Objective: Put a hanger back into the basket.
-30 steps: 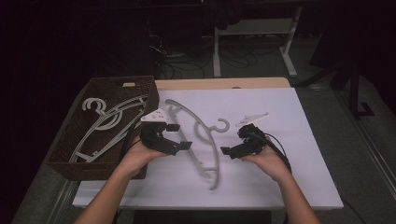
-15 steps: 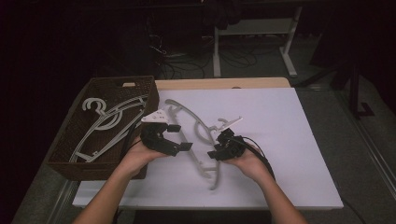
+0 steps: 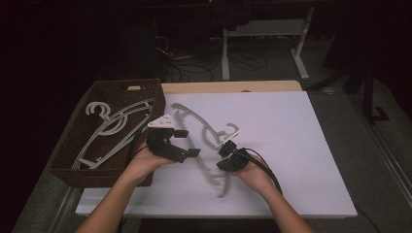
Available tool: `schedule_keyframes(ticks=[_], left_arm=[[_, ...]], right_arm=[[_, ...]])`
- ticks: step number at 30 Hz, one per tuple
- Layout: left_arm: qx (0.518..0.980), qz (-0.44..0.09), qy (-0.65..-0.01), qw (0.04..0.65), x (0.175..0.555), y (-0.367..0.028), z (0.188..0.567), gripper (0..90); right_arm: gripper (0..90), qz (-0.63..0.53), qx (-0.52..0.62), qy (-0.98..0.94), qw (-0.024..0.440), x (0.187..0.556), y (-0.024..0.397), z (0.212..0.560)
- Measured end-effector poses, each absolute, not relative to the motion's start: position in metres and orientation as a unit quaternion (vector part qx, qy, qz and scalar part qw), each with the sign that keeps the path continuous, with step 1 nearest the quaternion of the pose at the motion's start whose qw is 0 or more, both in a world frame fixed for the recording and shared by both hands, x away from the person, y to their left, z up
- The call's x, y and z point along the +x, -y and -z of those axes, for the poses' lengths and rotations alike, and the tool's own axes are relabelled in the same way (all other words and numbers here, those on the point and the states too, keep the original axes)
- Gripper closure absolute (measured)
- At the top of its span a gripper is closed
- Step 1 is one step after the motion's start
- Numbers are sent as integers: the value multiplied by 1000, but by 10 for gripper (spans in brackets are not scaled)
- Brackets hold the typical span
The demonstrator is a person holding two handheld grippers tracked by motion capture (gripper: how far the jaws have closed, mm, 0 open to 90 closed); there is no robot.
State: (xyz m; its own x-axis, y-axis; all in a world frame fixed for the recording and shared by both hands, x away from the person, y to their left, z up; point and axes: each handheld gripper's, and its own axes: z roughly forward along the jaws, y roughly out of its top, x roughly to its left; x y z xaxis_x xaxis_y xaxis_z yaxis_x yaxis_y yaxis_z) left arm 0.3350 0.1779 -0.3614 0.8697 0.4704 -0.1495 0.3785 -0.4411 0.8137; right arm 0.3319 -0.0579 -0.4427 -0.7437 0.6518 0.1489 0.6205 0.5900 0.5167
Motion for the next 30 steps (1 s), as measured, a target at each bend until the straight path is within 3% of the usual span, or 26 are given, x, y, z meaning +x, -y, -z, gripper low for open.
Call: schedule_keyframes(ticks=[14, 30], left_arm=[[846, -48, -252, 467, 335, -178, 361, 138], [848, -50, -250, 464, 335, -178, 361, 138]], right_arm=[[895, -247, 363, -898, 34, 332, 68, 443], [895, -208, 428, -876, 75, 343, 133, 440]])
